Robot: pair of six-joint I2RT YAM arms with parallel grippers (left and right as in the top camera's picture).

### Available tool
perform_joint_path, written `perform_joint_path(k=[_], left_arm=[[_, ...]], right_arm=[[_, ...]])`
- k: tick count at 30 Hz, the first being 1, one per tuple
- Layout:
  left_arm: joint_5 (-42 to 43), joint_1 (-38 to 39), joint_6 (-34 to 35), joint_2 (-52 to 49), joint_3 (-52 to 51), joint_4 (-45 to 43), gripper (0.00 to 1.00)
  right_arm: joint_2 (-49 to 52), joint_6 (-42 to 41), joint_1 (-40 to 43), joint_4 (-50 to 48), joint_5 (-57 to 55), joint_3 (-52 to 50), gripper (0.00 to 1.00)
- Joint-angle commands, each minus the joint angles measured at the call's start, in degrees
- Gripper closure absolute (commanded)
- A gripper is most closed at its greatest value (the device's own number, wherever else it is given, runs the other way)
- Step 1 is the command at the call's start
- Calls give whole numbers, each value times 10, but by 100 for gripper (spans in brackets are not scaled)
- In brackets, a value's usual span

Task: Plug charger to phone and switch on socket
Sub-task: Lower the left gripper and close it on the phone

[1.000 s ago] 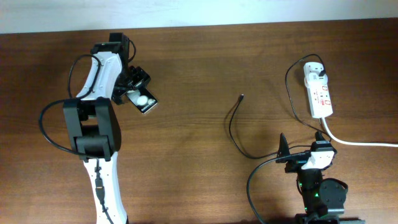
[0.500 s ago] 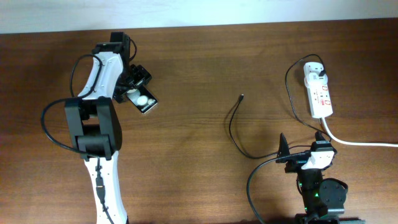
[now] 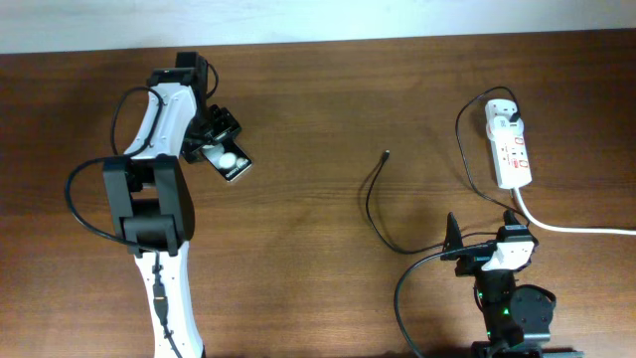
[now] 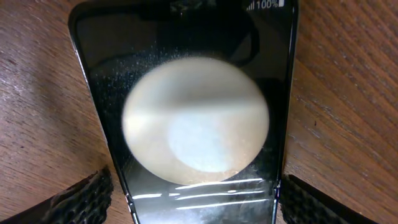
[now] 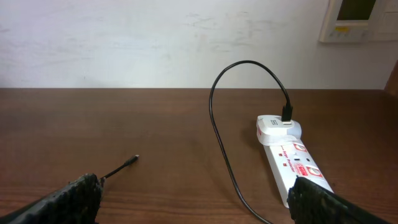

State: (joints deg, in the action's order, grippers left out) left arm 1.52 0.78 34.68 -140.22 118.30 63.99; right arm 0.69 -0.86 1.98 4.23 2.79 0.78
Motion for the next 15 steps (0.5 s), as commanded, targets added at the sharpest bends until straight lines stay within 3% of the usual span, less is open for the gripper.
perform_joint_path(k=[1, 11, 12, 15], left_arm=[[23, 0, -11, -42, -38, -24, 12], [24, 0, 20, -42, -96, -60, 16], [38, 0, 20, -42, -96, -60, 21], [75, 0, 20, -42, -96, -57, 20]], right_arm=[[-4, 2, -5, 0, -5, -5, 1], [-4, 2, -5, 0, -5, -5, 1], [-4, 2, -5, 0, -5, -5, 2], [-4, 2, -5, 0, -5, -5, 1]])
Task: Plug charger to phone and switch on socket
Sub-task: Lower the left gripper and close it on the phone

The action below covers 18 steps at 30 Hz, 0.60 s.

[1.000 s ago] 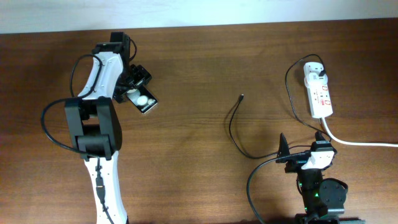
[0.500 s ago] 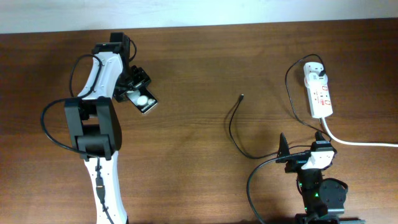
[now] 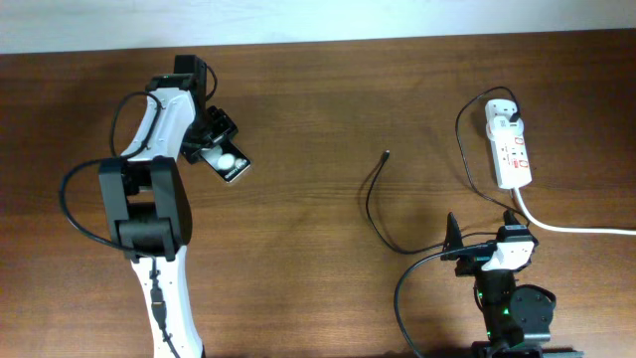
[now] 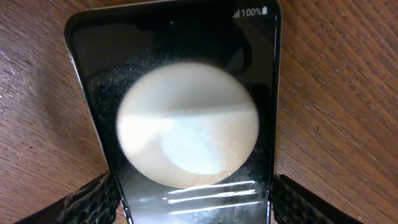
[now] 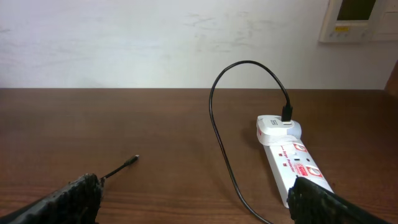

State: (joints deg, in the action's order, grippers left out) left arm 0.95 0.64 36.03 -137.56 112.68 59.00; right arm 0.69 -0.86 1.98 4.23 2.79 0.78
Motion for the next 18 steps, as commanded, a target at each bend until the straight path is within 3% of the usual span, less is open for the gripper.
perform_joint_path(k=[1, 3, 4, 6, 12, 13, 14, 15, 16, 18], left_arm=[[85, 1, 6, -69, -39, -4, 21], [85, 1, 6, -69, -39, 0, 20], [87, 1, 6, -69, -39, 0, 14], [87, 1, 6, -69, -39, 2, 27], [87, 0, 3, -68, -30, 26, 34], [84, 0, 3, -68, -27, 27, 32], [83, 0, 4, -68, -26, 27, 23], [83, 0, 4, -68, -26, 25, 8], [83, 0, 4, -68, -26, 24, 1], [83, 0, 4, -68, -26, 24, 1]], right_arm=[[-4, 2, -5, 0, -5, -5, 1], [-4, 2, -5, 0, -5, -5, 1], [-4, 2, -5, 0, -5, -5, 1], [-4, 2, -5, 0, -5, -5, 1], [-4, 2, -5, 0, -5, -5, 1], [-4, 2, -5, 0, -5, -5, 1], [-4, 2, -5, 0, -5, -5, 1], [-4, 2, -5, 0, -5, -5, 1], [-4, 2, -5, 0, -5, -5, 1], [-4, 2, -5, 0, -5, -5, 1]])
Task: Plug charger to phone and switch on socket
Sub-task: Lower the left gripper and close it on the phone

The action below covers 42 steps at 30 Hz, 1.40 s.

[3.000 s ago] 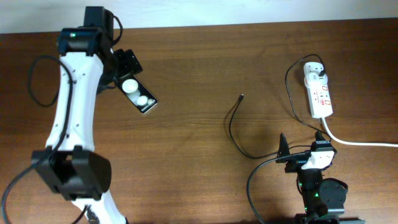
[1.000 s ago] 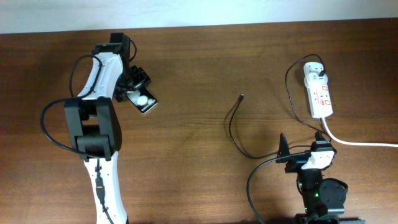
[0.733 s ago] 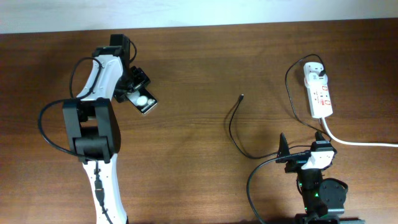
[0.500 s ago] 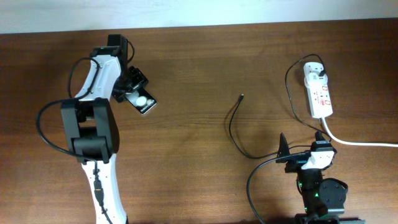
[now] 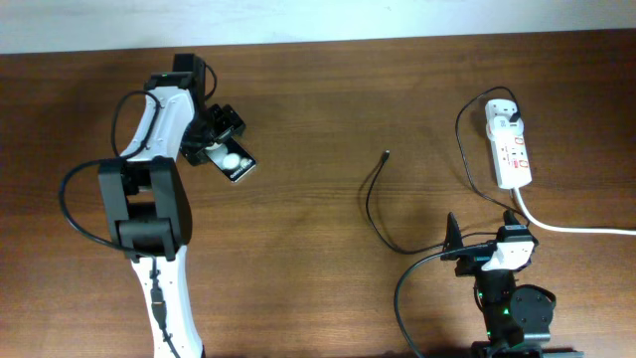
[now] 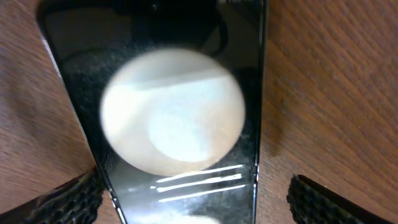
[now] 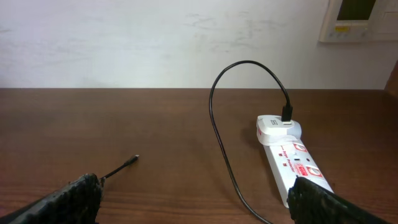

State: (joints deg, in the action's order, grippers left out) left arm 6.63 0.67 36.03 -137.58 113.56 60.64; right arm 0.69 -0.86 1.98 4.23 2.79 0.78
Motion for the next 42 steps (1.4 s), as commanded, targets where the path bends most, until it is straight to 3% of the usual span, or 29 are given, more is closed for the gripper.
perform_joint_path(k=[1, 5, 16, 20, 32, 34, 42], left_arm=[[26, 0, 4, -68, -35, 7, 1], [-5, 1, 47, -68, -37, 9, 1], [-55, 1, 47, -71, -37, 13, 1], [-32, 1, 47, -99, -37, 13, 0], [-15, 1, 47, -106, -36, 15, 16], [-14, 1, 47, -106, -33, 23, 24], [-15, 1, 42, -105, 110, 131, 28]], right_arm=[[-4, 2, -5, 0, -5, -5, 1], [-4, 2, -5, 0, -5, -5, 1], [-4, 2, -5, 0, -5, -5, 1], [-4, 2, -5, 0, -5, -5, 1], [-4, 2, -5, 0, -5, -5, 1], [-4, 2, -5, 0, -5, -5, 1], [-4, 2, -5, 0, -5, -5, 1]])
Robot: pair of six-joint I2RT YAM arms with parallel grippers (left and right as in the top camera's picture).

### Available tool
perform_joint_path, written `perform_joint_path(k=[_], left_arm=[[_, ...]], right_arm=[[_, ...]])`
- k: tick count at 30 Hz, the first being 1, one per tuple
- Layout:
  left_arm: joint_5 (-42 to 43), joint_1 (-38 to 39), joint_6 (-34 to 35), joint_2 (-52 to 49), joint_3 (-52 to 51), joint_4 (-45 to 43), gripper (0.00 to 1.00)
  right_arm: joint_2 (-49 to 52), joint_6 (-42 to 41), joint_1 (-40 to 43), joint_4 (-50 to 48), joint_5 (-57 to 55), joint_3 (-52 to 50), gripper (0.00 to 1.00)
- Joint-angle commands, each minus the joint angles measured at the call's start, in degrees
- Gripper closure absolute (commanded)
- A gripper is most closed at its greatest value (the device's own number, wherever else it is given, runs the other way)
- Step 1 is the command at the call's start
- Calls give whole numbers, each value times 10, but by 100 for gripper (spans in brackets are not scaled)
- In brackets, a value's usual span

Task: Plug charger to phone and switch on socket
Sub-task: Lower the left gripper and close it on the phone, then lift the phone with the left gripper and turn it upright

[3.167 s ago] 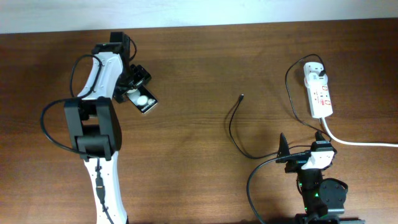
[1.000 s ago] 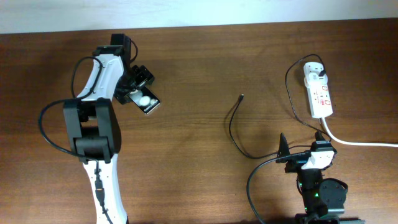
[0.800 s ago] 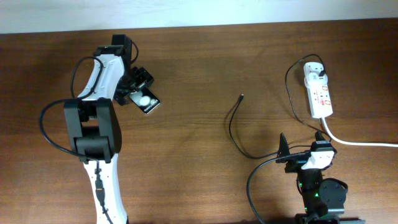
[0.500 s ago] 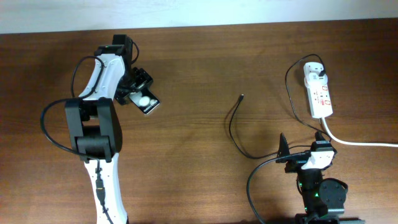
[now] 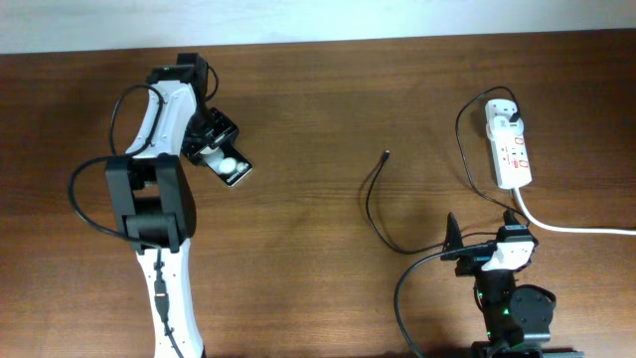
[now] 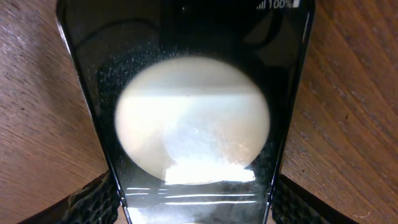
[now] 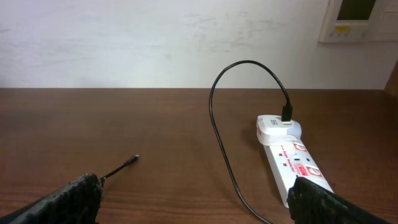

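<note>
The black phone (image 5: 229, 165) lies at the upper left of the brown table, its screen showing a pale round reflection (image 6: 193, 118). My left gripper (image 5: 219, 151) is shut on the phone, with its fingers (image 6: 93, 202) pressed against both long edges. The black charger cable's free tip (image 5: 386, 154) rests mid-table, also in the right wrist view (image 7: 132, 161). The cable runs to a white adapter (image 7: 277, 127) plugged into the white power strip (image 5: 511, 151). My right gripper (image 7: 199, 208) stands open and empty at the near edge, far from both.
The power strip's white cord (image 5: 586, 229) runs off the right edge. The black cable loops (image 5: 376, 214) between its tip and my right arm. A white wall (image 7: 155, 37) borders the far side of the table.
My left gripper's fingers stood apart from the phone's edges; now they press against them. The phone has shifted slightly left and turned a little. The right arm has not moved.
My left gripper was at the phone with its fingers against the sides at the two oldest moments. Then the fingers stood wider with a gap beside the phone. Now they are shut on it again. The phone stayed in the upper left; cable, strip and right arm stayed still.
</note>
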State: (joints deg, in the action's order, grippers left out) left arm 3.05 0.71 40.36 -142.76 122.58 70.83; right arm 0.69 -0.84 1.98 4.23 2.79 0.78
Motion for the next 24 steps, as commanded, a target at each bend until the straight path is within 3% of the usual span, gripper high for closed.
perform_joint_path(k=[1, 9, 15, 17, 24], left_arm=[[19, 0, -1, -53, 41, 46, 28], [-8, 0, -17, -53, 200, 164, 27], [-9, 0, -54, -53, 312, 251, 27], [26, 0, -90, -45, 355, 259, 27], [38, 0, -106, 88, 363, 259, 27]], right_arm=[[-4, 2, -5, 0, -5, -5, 1], [-4, 2, -5, 0, -5, -5, 1], [-4, 2, -5, 0, -5, -5, 1], [-4, 2, -5, 0, -5, -5, 1], [-4, 2, -5, 0, -5, -5, 1]])
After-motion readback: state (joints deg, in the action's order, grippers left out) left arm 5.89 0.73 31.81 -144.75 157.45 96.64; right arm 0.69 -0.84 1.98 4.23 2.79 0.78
